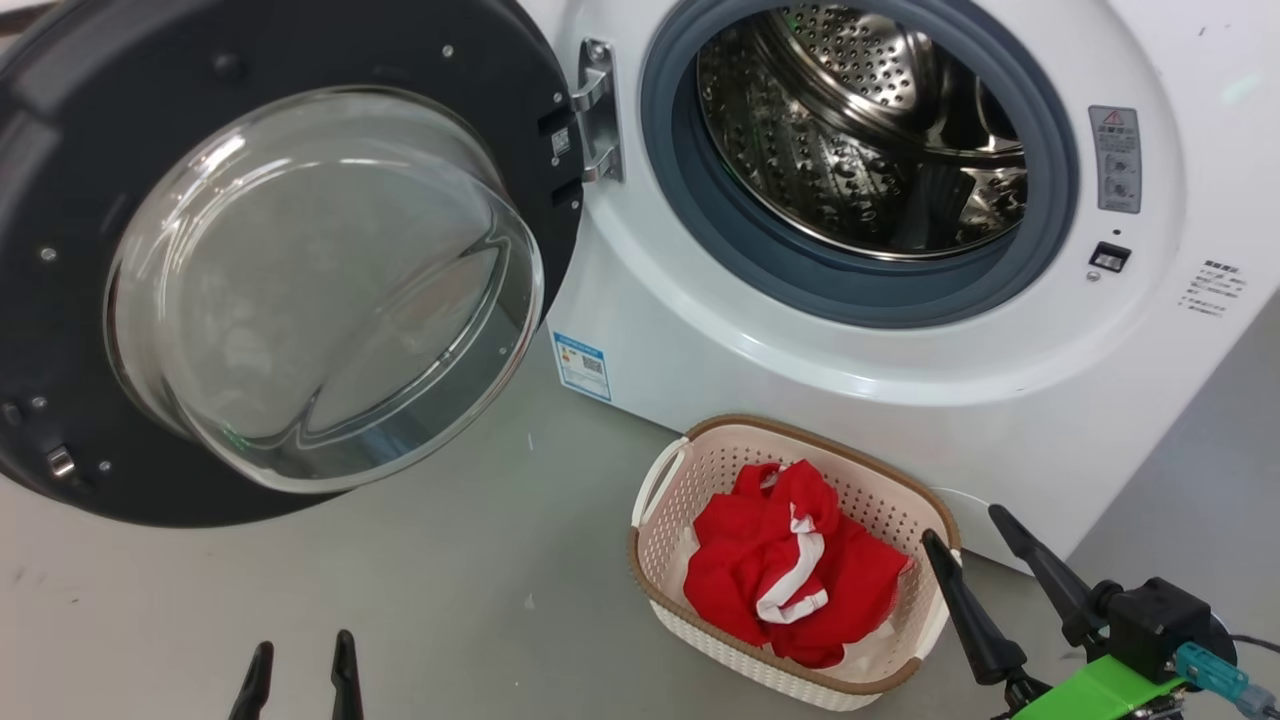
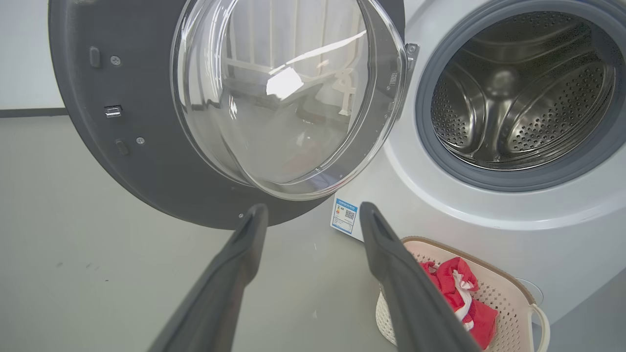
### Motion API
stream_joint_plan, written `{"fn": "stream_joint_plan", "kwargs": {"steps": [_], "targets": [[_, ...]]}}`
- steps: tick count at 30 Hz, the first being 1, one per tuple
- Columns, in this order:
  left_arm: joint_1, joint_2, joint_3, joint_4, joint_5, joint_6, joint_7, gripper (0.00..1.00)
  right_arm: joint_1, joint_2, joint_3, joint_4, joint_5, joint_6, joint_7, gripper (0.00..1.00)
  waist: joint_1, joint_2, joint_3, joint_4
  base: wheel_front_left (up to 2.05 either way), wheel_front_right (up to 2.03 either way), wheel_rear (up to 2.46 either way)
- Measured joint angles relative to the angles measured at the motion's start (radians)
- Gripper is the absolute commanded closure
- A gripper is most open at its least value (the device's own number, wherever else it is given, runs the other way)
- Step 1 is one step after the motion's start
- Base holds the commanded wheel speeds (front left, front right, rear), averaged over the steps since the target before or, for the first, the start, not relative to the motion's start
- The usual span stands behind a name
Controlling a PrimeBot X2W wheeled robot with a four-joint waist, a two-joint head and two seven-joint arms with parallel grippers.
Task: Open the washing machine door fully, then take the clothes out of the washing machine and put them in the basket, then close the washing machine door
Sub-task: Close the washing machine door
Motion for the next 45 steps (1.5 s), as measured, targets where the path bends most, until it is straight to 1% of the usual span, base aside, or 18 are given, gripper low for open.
{"fn": "stream_joint_plan", "kwargs": {"steps": [7,13,14,15,16,17,19,22,25,27,29,30,31,32,35,36,41,45], "targets": [[0.007,0.0,-0.006,-0.033,-0.021,0.023,0.0,0.0,-0.03,-0.013,0.033,0.018,0.007,0.0,0.0,0.0,0.0,0.0,0.024,0.017,0.0,0.0,0.0],[0.01,0.0,-0.007,-0.051,-0.04,0.03,0.0,0.0,-0.054,-0.018,0.039,0.025,0.013,0.0,0.0,0.0,0.0,0.0,0.026,0.019,0.0,0.0,0.0],[0.01,0.0,-0.007,-0.055,-0.05,0.029,0.0,0.13,-0.054,-0.018,0.041,0.025,0.013,0.0,0.0,0.0,0.0,0.0,0.025,0.018,0.0,0.0,0.0],[0.01,0.0,-0.006,-0.06,-0.059,0.023,0.0,0.42,-0.054,-0.018,0.044,0.025,0.013,0.0,0.0,0.0,0.0,0.0,0.025,0.018,0.0,0.0,0.0],[0.01,0.0,-0.005,-0.067,-0.063,0.014,0.0,0.64,-0.054,-0.018,0.046,0.025,0.013,0.0,0.0,0.0,0.0,0.0,0.025,0.018,0.0,0.0,0.0],[0.009,0.0,0.0,-0.076,-0.063,0.006,0.0,0.99,-0.054,-0.018,0.048,0.025,0.013,0.0,0.0,0.0,0.0,0.0,0.025,0.017,0.0,0.0,0.0],[0.001,-0.001,0.022,-0.106,-0.069,-0.013,0.0,1.0,-0.054,-0.018,0.048,0.025,0.013,0.0,0.0,0.0,0.0,0.0001,0.027,0.016,0.0,0.0,0.0],[-0.044,-0.002,0.083,-0.181,-0.075,-0.057,0.0,1.0,-0.053,-0.018,0.038,0.022,0.013,0.0,0.0,0.0,0.0,0.0,0.03,0.014,0.0,0.0,0.0],[-0.127,-0.005,0.173,-0.26,-0.086,-0.099,0.0,1.0,-0.052,-0.018,0.028,0.02,0.013,0.0,0.0,0.0,0.0,0.0,0.035,0.012,0.0,0.0,0.0],[-0.193,-0.006,0.235,-0.295,-0.119,-0.121,0.0,1.0,-0.051,-0.017,0.024,0.018,0.013,0.0,0.0,0.0,0.0,0.0,0.038,0.01,0.0,0.0,0.0],[-0.262,-0.003,0.289,-0.305,-0.151,-0.137,-0.001,1.0,-0.049,-0.017,0.02,0.013,0.012,0.0,0.0,0.0,0.0,0.0,0.041,0.007,0.0,0.0,0.0],[-0.295,0.008,0.309,-0.301,-0.164,-0.139,-0.001,1.0,-0.048,-0.017,0.018,0.01,0.011,0.0,0.0,0.0,0.0,0.0,0.043,0.006,0.0,0.0,0.0],[-0.329,0.026,0.325,-0.291,-0.174,-0.139,-0.001,1.0,-0.048,-0.017,0.016,0.008,0.011,0.0,0.0,0.0,0.0,0.0,0.044,0.005,0.0,0.0,0.0],[-0.365,0.057,0.339,-0.274,-0.182,-0.146,-0.001,1.0,-0.047,-0.016,0.014,0.006,0.011,0.0,0.0,0.0,0.0,0.0,0.046,0.003,0.0,0.0,0.0],[-0.475,0.15,0.37,-0.207,-0.212,-0.147,-0.002,1.0,-0.046,-0.016,0.007,0.001,0.01,0.0,0.0,0.0,0.0,0.0,0.057,-0.005,0.0,0.0,0.0],[-0.475,0.15,0.37,-0.207,-0.212,-0.147,-0.002,1.0,-0.046,-0.016,0.007,0.001,0.01,0.0,0.0,0.0,0.0,0.0,0.057,-0.005,0.0,0.0,0.0],[-0.647,0.264,0.391,-0.048,-0.305,-0.147,-0.002,1.0,-0.045,-0.02,0.001,-0.003,0.008,0.0,0.0,0.0,0.0,0.0,0.08,-0.023,0.0,0.0,0.0],[-0.759,0.338,0.403,0.113,-0.361,-0.147,-0.002,1.0,-0.046,-0.034,0.001,-0.008,0.008,0.0,0.0,0.0,0.0,0.0,0.102,-0.033,0.0,0.0,0.0]]}}
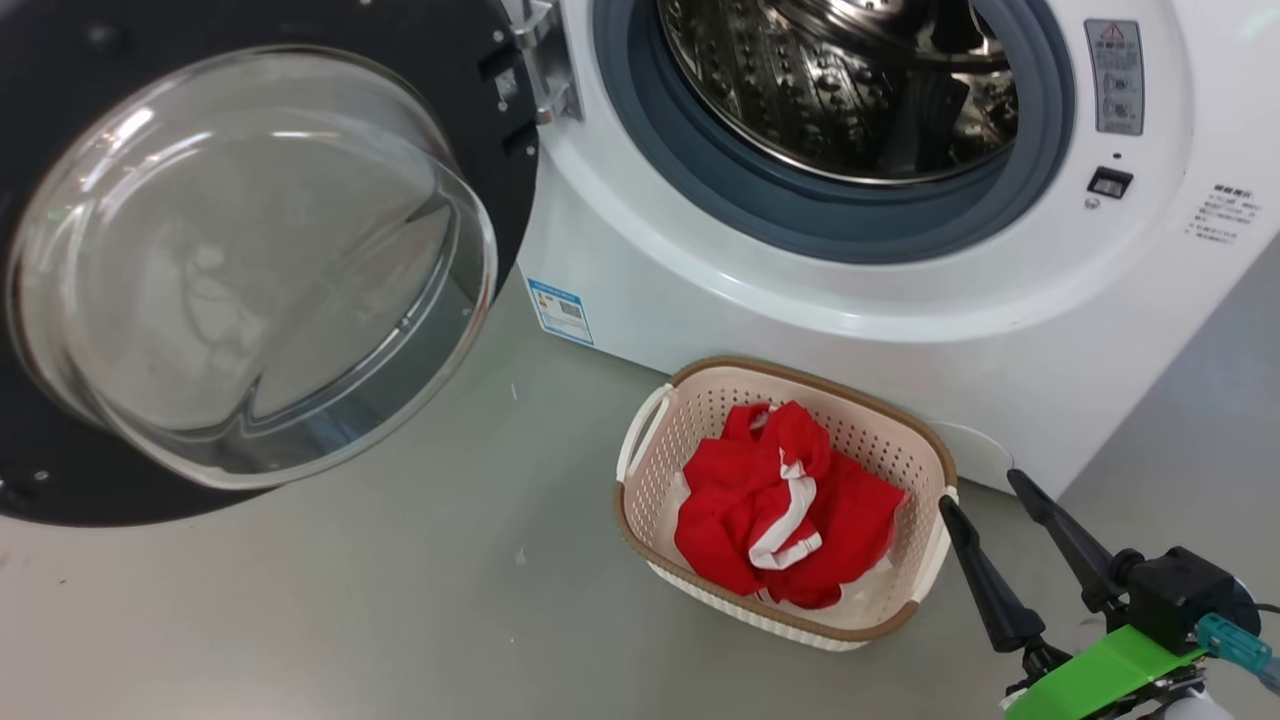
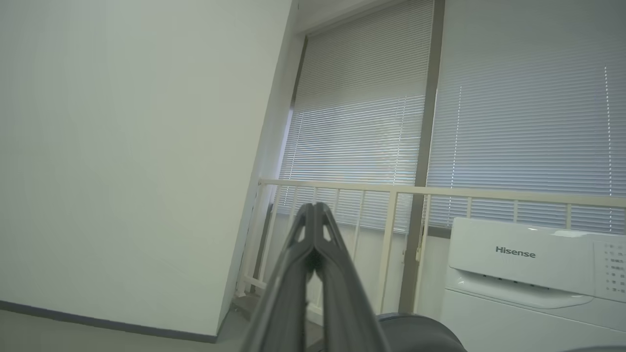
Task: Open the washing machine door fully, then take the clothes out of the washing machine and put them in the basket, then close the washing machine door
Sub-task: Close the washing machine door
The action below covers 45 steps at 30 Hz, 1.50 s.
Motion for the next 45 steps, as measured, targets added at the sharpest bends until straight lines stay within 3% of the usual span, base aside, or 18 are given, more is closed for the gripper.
{"fn": "stream_joint_plan", "kwargs": {"steps": [6,10,13,19,28,35,45], "targets": [[-0.141,0.098,0.008,0.277,-0.107,0.0,0.052,1.0,-0.012,-0.012,0.001,-0.007,0.0,0.0,0.0,0.0,0.0,0.0,0.034,-0.018,0.0,0.0,0.0],[-0.219,0.142,0.015,0.431,-0.173,0.0,0.145,1.0,-0.02,-0.019,0.0,-0.01,0.0,0.0,0.0,0.0,0.0,0.0,0.053,-0.027,0.0,0.0,0.0],[-0.281,0.172,0.03,0.565,-0.236,0.0,0.265,1.0,-0.02,-0.019,-0.002,-0.011,0.0,0.0,0.0,0.0,0.0,0.0,0.064,-0.033,0.0,0.0,0.0],[-0.346,0.213,0.022,0.702,-0.291,0.017,0.493,1.0,-0.02,-0.021,-0.002,-0.014,0.0,0.0,0.0,0.0,0.0,0.0,0.074,-0.036,0.0,0.0,0.0],[-0.359,0.207,0.002,0.754,-0.342,0.056,0.723,1.0,-0.02,-0.022,-0.002,-0.023,-0.006,0.0,0.0,0.0,0.0,0.0,0.092,-0.036,0.0,0.0,0.0],[-0.348,0.205,0.0,0.716,-0.357,0.085,0.798,1.0,-0.02,-0.032,0.001,-0.027,-0.006,0.0,0.0,0.0,0.0,0.0,0.103,-0.046,0.0,0.0,0.0],[-0.297,0.217,-0.002,0.625,-0.388,0.089,0.919,1.0,-0.02,-0.031,-0.003,-0.027,-0.006,0.0,0.0,0.0,0.0,0.0,0.096,-0.045,0.0,0.0,0.0]]}}
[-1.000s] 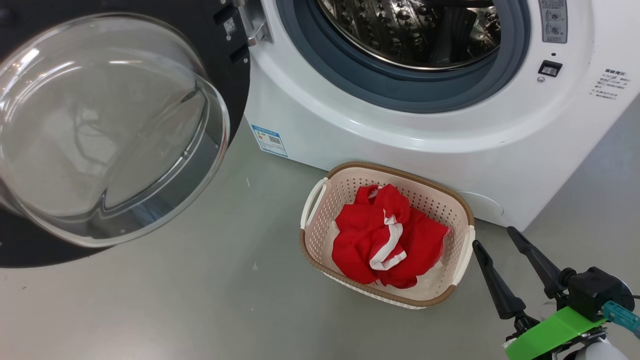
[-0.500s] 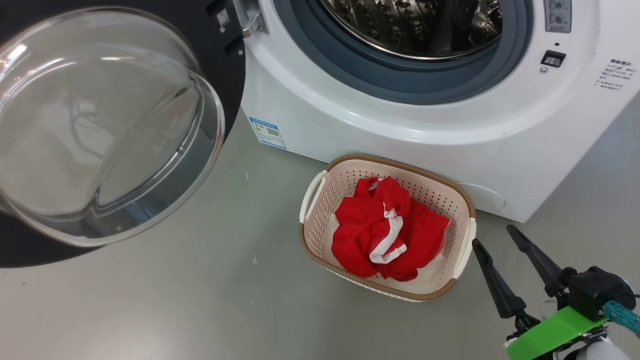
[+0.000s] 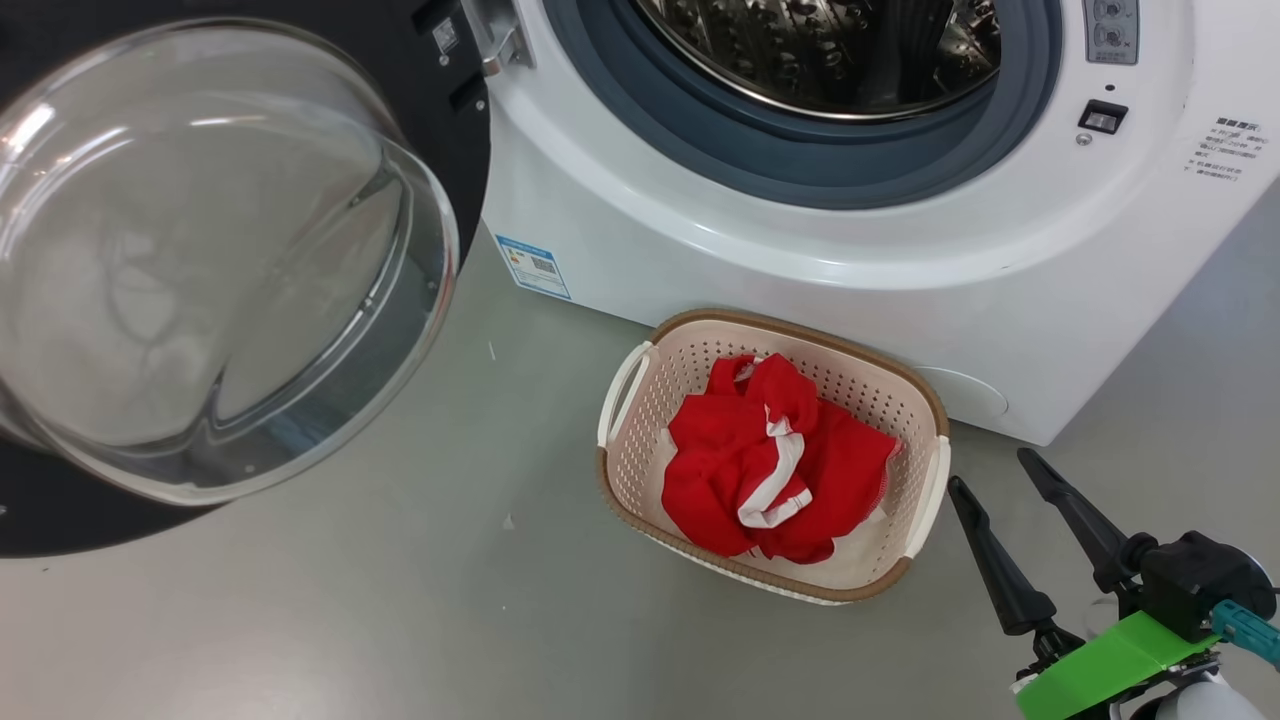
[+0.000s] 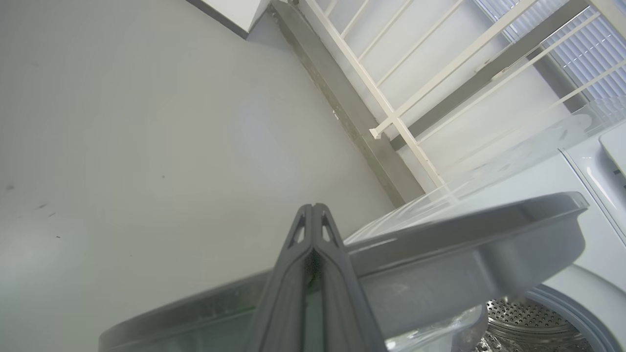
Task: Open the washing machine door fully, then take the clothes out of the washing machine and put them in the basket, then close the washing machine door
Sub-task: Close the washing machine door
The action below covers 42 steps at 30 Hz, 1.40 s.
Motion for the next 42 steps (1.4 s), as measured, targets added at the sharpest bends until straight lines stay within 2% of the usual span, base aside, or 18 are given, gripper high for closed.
{"fn": "stream_joint_plan", "kwargs": {"steps": [12,20,34,42], "targets": [[0.087,0.001,-0.01,-0.148,-0.066,-0.011,0.196,1.0,0.001,0.016,-0.001,0.002,0.0,0.0,0.0,0.0,0.0,0.0,-0.024,0.017,0.0,0.0,0.0],[0.144,-0.002,-0.009,-0.231,-0.104,-0.026,0.285,1.0,0.001,0.026,0.0,0.003,0.0,0.0,0.0,0.0,0.0,0.0,-0.046,0.018,0.0,0.0,0.0],[0.187,0.01,0.004,-0.278,-0.187,-0.039,0.405,1.0,0.002,0.038,-0.002,0.004,0.0,0.0,0.0,0.0,0.0,0.0,-0.075,-0.002,0.0,0.0,0.0],[0.19,0.017,-0.016,-0.287,-0.225,-0.071,0.483,1.0,0.003,0.044,-0.003,0.006,0.0,0.0,0.0,0.0,0.0,0.0,-0.085,-0.006,0.0,0.0,0.0]]}}
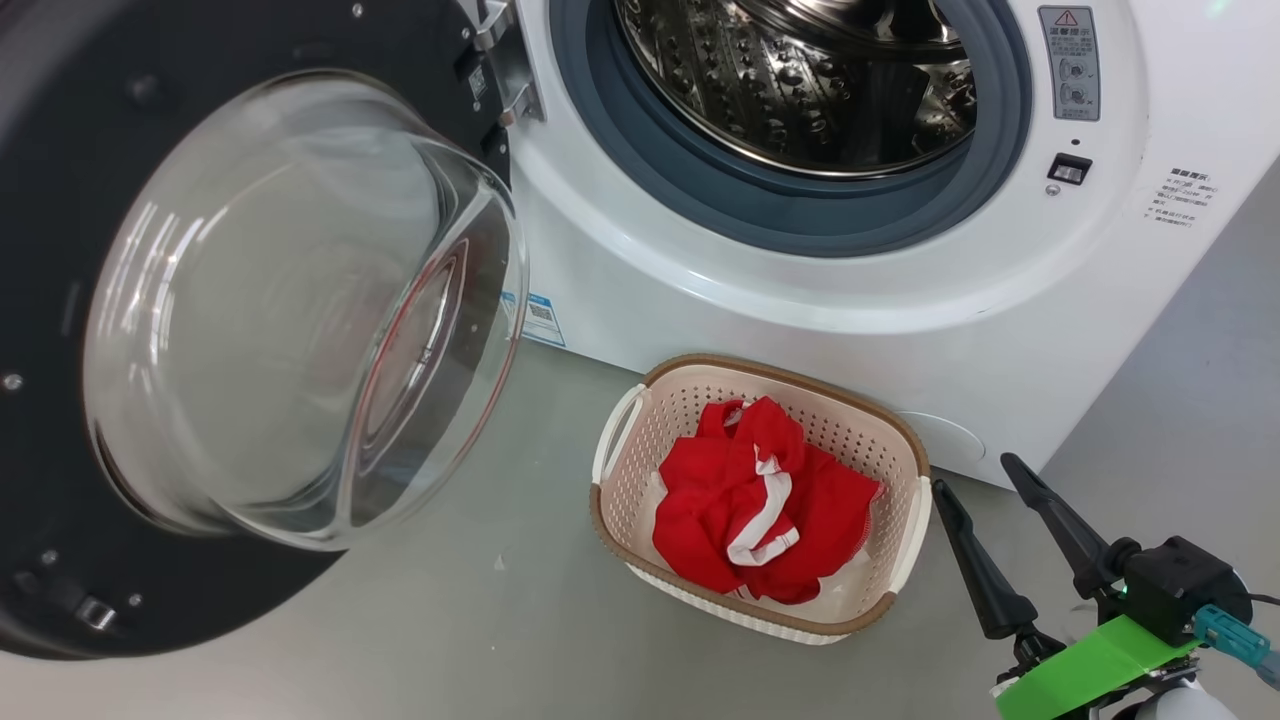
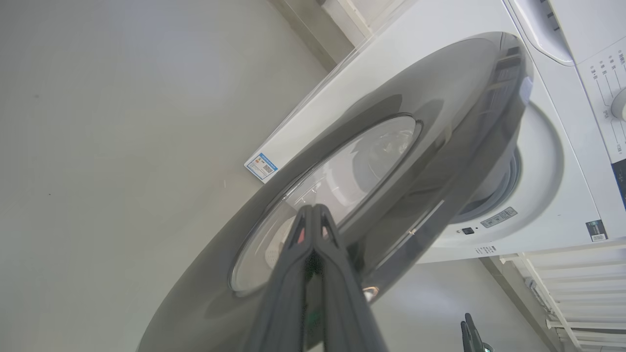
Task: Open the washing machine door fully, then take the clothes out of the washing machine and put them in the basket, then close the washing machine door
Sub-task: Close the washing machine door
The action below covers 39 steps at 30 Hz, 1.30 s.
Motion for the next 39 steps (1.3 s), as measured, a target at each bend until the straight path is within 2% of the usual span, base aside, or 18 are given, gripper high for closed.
{"fn": "stream_joint_plan", "kwargs": {"steps": [7,17,28,39], "targets": [[0.016,0.0,-0.045,-0.045,-0.045,-0.01,0.053,1.0,0.003,0.004,-0.002,0.001,0.0,0.0,0.0,0.0,0.0,0.0,-0.006,-0.001,0.0,0.0,0.0],[0.09,0.003,-0.151,-0.254,-0.124,-0.017,0.106,1.0,0.003,0.014,-0.004,0.002,0.0,0.0,0.0,0.0,0.0,0.0,-0.016,-0.015,0.0,0.0,0.0],[0.137,-0.037,-0.27,-0.456,-0.193,-0.017,0.099,1.0,0.016,0.032,-0.033,0.004,0.0,0.0,0.0,0.0,0.0,0.0,-0.04,-0.057,0.0,0.0,0.0],[0.136,-0.101,-0.447,-0.606,-0.198,-0.017,0.019,1.0,0.023,0.051,-0.062,0.003,-0.001,0.0,0.0,0.0,0.0,0.0001,-0.058,-0.127,0.0,0.0,0.0]]}}
